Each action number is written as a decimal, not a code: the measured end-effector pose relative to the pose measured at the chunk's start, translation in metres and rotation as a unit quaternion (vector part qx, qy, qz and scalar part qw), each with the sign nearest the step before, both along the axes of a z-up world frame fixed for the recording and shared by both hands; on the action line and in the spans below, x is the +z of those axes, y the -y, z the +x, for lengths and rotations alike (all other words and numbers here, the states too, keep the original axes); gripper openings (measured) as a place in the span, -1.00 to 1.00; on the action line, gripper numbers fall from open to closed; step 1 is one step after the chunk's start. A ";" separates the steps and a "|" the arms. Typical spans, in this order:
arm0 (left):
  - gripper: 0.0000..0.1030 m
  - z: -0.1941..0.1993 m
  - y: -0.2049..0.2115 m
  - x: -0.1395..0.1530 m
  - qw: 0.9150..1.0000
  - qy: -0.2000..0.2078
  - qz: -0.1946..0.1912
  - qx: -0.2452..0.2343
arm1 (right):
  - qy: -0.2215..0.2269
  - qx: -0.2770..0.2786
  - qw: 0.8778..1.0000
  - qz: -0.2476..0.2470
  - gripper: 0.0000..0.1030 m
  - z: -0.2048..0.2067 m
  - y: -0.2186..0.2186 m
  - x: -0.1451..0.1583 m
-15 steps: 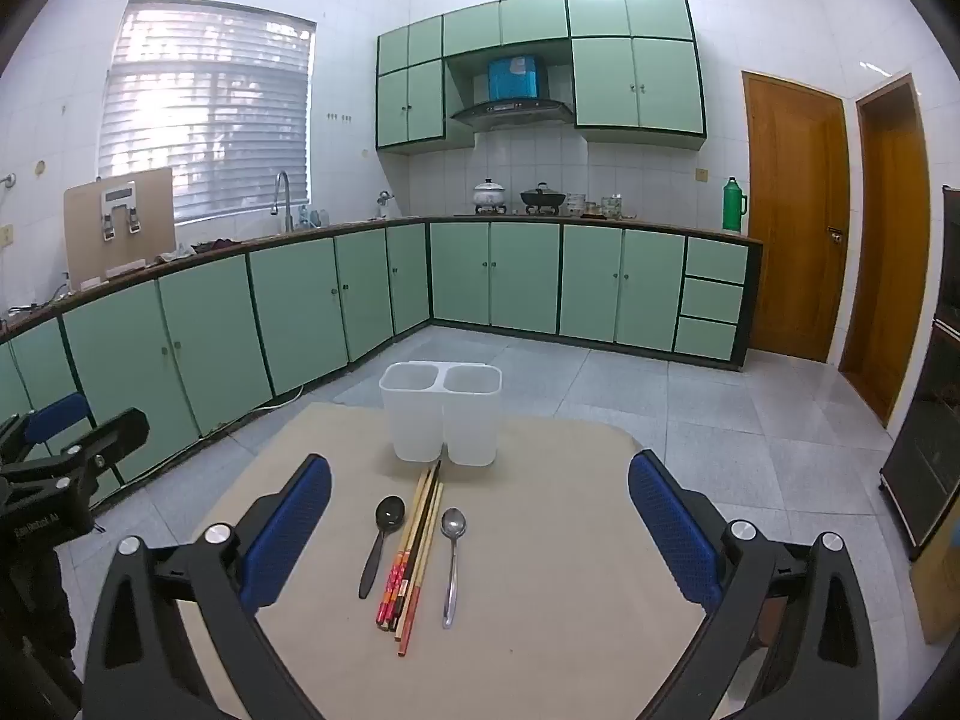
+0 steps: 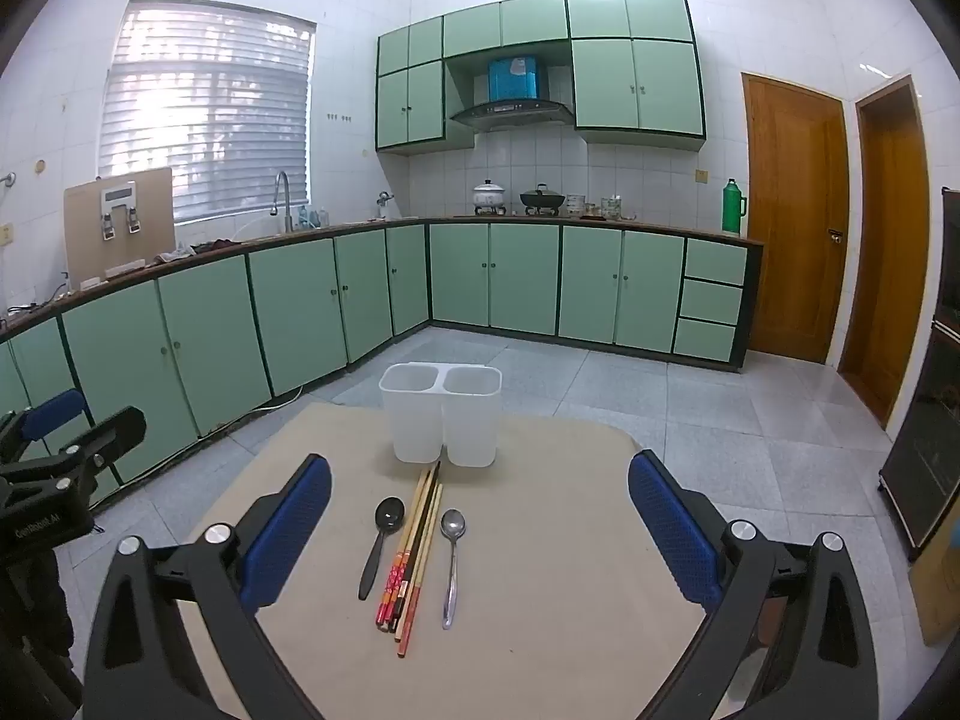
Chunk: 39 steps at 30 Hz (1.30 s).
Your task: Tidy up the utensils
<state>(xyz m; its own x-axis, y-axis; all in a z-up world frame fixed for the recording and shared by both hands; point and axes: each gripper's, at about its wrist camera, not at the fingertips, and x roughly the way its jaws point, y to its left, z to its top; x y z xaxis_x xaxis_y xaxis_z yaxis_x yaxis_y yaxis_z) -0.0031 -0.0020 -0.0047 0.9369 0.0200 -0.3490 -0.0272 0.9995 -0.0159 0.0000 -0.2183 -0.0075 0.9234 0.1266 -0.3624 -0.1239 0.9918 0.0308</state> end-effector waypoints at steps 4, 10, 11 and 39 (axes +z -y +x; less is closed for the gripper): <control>0.90 -0.003 0.001 0.004 1.000 0.000 0.002 -0.001 | 0.000 -0.001 1.000 0.001 0.88 0.001 0.000 0.000; 0.90 -0.003 0.002 0.004 1.000 0.001 0.002 -0.001 | 0.000 0.000 1.000 0.001 0.88 0.001 0.000 0.000; 0.90 -0.003 0.001 0.005 1.000 0.001 0.003 -0.001 | 0.000 0.000 1.000 0.001 0.88 0.000 0.000 0.000; 0.90 -0.003 0.001 0.005 1.000 0.000 0.004 -0.001 | 0.001 0.000 1.000 0.001 0.88 0.001 0.000 -0.001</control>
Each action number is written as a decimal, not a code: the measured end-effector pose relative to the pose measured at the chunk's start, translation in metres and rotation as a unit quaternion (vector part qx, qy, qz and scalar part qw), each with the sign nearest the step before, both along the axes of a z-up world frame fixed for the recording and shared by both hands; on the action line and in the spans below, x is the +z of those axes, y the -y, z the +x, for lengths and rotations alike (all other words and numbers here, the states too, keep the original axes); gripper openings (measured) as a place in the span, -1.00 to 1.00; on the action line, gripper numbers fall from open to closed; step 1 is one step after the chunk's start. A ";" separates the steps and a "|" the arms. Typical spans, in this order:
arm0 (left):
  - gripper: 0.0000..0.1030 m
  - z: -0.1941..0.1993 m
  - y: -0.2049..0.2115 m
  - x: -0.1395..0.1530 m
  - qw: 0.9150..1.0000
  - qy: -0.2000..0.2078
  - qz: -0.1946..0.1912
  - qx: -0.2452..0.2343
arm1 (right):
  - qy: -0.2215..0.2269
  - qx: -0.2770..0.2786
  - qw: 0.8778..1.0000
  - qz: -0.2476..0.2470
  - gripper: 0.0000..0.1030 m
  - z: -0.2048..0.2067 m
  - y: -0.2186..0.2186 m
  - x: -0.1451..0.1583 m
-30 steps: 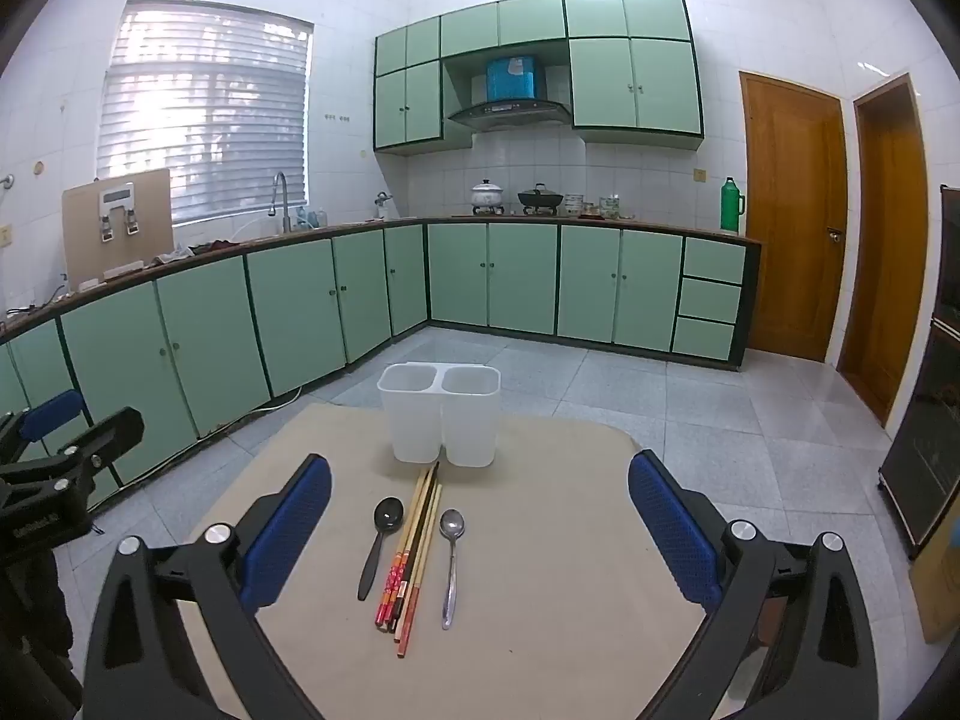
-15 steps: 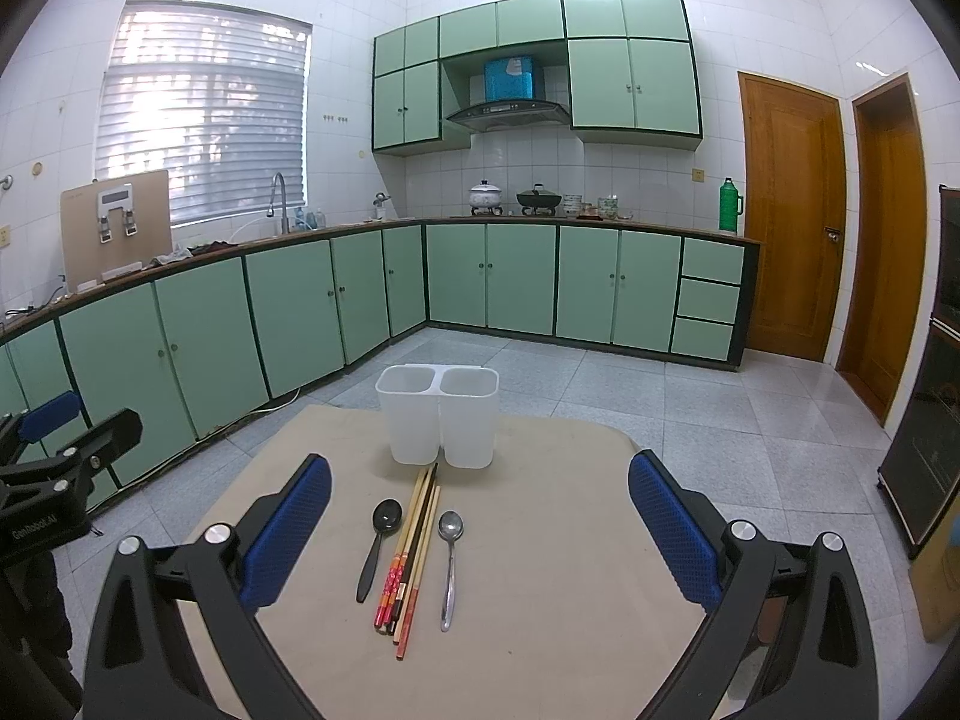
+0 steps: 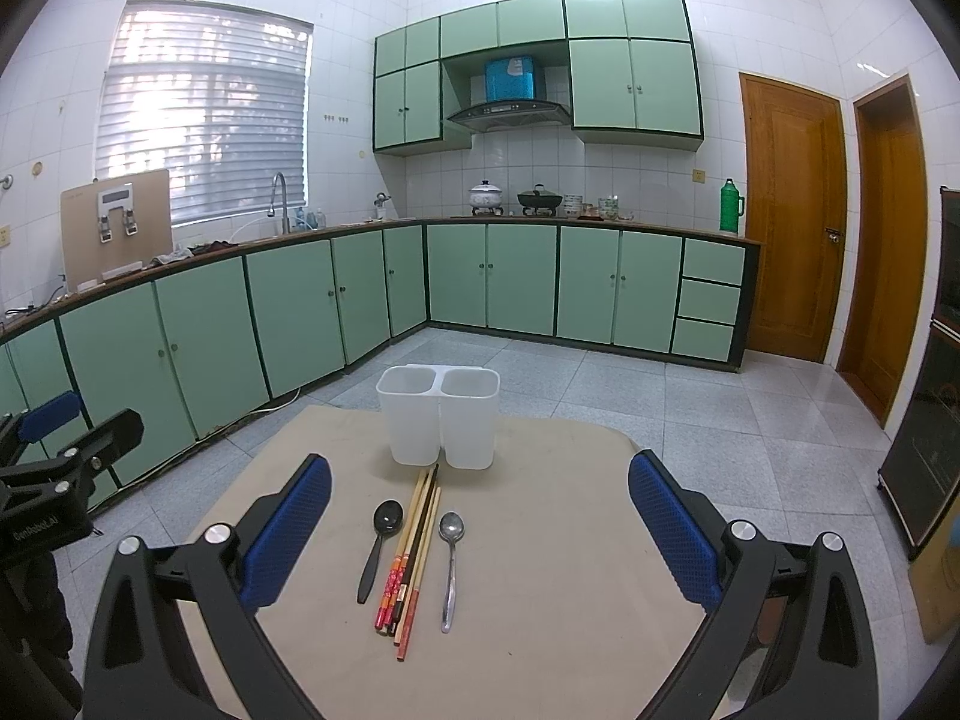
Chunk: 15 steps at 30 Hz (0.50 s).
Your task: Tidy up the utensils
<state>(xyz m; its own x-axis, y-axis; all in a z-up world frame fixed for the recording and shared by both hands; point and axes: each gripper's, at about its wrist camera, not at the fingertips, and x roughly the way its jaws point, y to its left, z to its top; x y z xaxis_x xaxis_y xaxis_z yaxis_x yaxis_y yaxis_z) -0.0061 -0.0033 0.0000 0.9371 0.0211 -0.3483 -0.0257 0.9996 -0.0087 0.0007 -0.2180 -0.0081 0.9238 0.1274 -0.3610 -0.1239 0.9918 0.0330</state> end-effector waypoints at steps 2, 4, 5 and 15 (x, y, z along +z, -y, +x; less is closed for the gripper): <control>0.90 0.000 0.000 0.000 1.000 0.000 0.000 0.000 | -0.001 0.000 1.000 -0.001 0.88 0.000 0.000 0.000; 0.90 0.000 0.000 0.000 1.000 -0.001 0.001 -0.001 | -0.001 0.000 1.000 0.000 0.88 0.000 0.000 0.001; 0.90 0.000 0.000 0.000 1.000 0.000 0.001 0.000 | -0.001 -0.001 1.000 0.000 0.88 0.000 0.000 0.001; 0.90 0.000 -0.002 0.000 1.000 -0.001 0.001 0.000 | -0.003 -0.003 1.000 0.002 0.88 0.006 0.003 -0.001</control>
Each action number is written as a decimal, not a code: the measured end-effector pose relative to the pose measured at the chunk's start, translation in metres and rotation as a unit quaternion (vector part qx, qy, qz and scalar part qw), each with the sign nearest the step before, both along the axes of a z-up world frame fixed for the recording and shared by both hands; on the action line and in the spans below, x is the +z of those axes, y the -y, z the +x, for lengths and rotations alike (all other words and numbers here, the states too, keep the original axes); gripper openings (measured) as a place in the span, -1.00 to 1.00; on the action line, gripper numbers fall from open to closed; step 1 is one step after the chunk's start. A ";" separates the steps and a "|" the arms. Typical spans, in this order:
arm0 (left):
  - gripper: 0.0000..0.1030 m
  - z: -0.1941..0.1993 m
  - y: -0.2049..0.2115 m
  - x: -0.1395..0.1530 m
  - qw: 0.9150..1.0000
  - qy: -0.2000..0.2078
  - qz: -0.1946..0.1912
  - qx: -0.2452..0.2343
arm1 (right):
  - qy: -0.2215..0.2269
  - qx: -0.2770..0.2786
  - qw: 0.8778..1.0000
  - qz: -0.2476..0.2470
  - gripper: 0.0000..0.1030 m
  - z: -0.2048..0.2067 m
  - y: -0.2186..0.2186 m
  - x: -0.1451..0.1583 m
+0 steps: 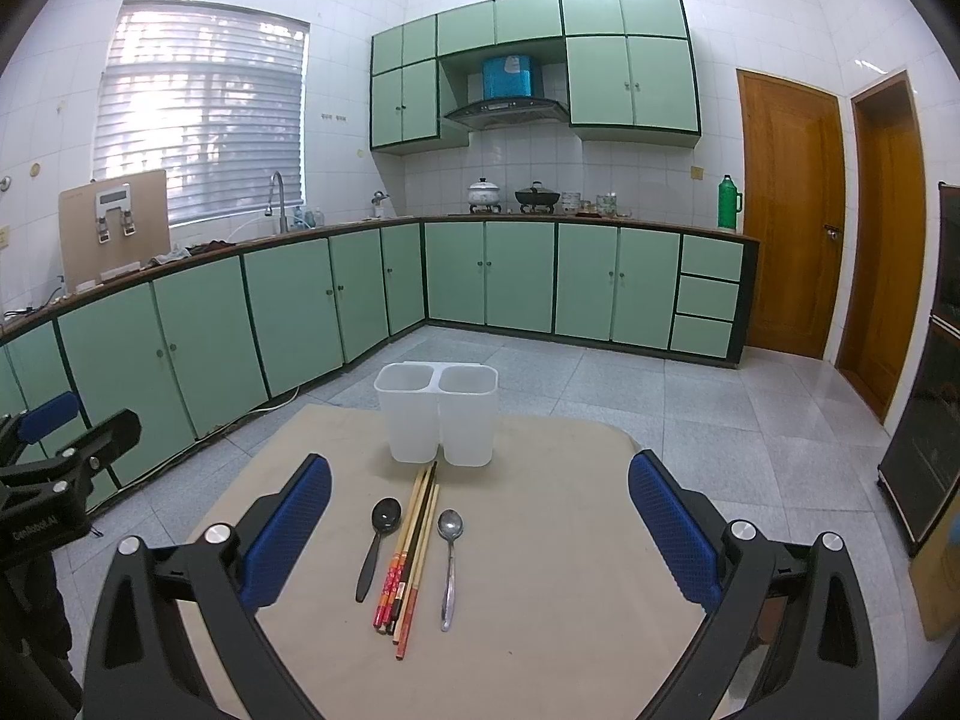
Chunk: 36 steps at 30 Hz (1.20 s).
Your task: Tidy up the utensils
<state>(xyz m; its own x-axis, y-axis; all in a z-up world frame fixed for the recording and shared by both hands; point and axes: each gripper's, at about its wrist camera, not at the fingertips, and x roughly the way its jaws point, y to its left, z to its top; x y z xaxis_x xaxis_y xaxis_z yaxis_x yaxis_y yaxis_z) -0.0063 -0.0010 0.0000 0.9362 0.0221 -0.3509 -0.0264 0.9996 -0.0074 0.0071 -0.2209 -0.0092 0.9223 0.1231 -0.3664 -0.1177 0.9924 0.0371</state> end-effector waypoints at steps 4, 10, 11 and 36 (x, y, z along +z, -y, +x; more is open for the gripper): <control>0.90 0.000 0.000 0.000 1.000 0.000 0.000 0.000 | 0.001 0.000 1.000 0.000 0.88 0.000 0.000 0.000; 0.90 0.001 0.001 -0.001 1.000 0.000 0.000 0.000 | 0.000 0.000 1.000 -0.001 0.88 -0.002 -0.001 0.000; 0.90 0.000 0.000 -0.001 1.000 0.000 0.000 0.000 | 0.000 0.000 1.000 0.000 0.88 -0.002 -0.001 -0.001; 0.90 0.042 -0.021 -0.030 0.998 -0.054 -0.008 0.007 | -0.053 -0.016 0.998 -0.005 0.88 0.043 0.002 -0.024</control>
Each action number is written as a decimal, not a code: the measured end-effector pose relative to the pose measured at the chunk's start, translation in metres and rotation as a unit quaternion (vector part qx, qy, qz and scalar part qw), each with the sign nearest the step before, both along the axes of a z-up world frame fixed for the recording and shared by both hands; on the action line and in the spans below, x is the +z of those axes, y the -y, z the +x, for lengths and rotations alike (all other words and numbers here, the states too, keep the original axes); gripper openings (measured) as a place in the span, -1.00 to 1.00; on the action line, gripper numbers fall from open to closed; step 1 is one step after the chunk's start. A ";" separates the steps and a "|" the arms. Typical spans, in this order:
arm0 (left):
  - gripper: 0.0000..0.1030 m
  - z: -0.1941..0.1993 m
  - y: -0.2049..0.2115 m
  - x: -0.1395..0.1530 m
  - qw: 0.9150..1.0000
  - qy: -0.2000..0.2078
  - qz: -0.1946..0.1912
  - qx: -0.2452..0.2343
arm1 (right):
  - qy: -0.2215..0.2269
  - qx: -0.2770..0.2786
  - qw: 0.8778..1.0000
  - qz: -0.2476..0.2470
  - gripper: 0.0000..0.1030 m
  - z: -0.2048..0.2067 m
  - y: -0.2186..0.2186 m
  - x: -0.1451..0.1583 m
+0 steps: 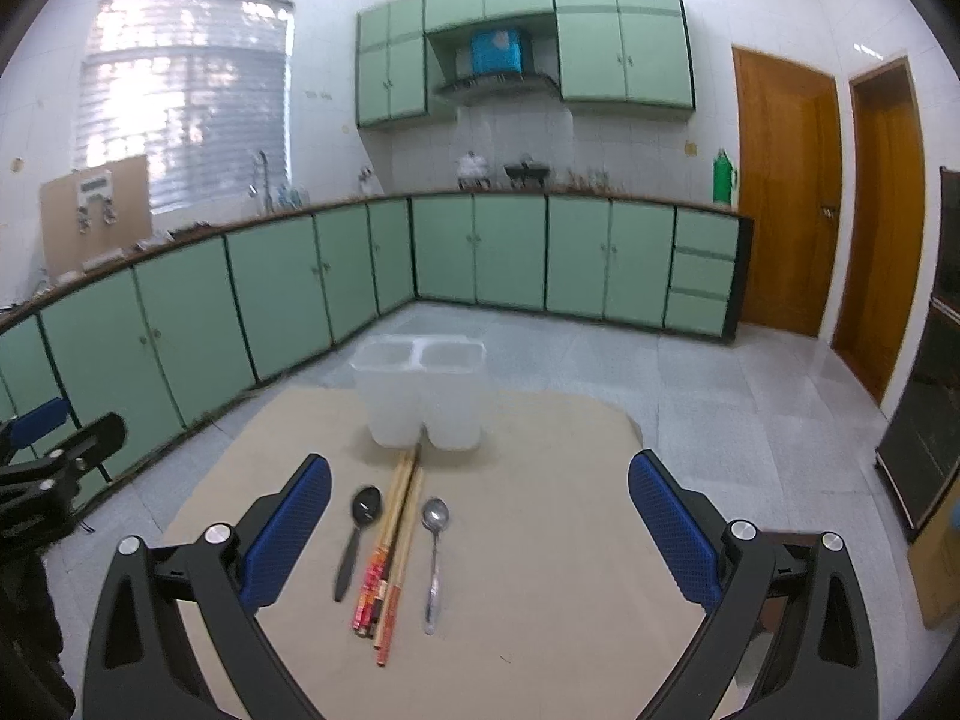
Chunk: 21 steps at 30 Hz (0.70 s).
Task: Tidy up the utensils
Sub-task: 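Grasp the silver spoon with the right tool while the left tool grasps the black spoon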
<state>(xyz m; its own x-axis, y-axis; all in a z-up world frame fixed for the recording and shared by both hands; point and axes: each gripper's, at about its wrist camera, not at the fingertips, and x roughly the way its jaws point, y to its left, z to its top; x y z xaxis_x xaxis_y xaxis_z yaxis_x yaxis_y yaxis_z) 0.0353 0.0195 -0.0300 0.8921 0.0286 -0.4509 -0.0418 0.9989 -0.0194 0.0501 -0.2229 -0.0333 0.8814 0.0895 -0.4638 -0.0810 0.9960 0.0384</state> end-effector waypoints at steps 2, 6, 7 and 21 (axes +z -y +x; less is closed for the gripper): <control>0.90 0.013 -0.002 -0.008 1.000 -0.021 -0.001 -0.001 | -0.025 -0.002 1.000 -0.006 0.88 0.018 0.000 -0.013; 0.90 0.042 -0.005 -0.032 0.998 -0.064 0.003 -0.004 | -0.086 0.019 0.996 0.000 0.69 0.056 -0.002 -0.043; 0.90 0.051 -0.007 -0.041 0.997 -0.079 0.004 -0.003 | -0.107 0.027 0.994 0.011 0.59 0.069 -0.002 -0.053; 0.90 0.118 0.000 -0.113 0.983 -0.180 0.035 -0.011 | -0.226 0.064 0.972 -0.016 0.01 0.164 -0.043 -0.152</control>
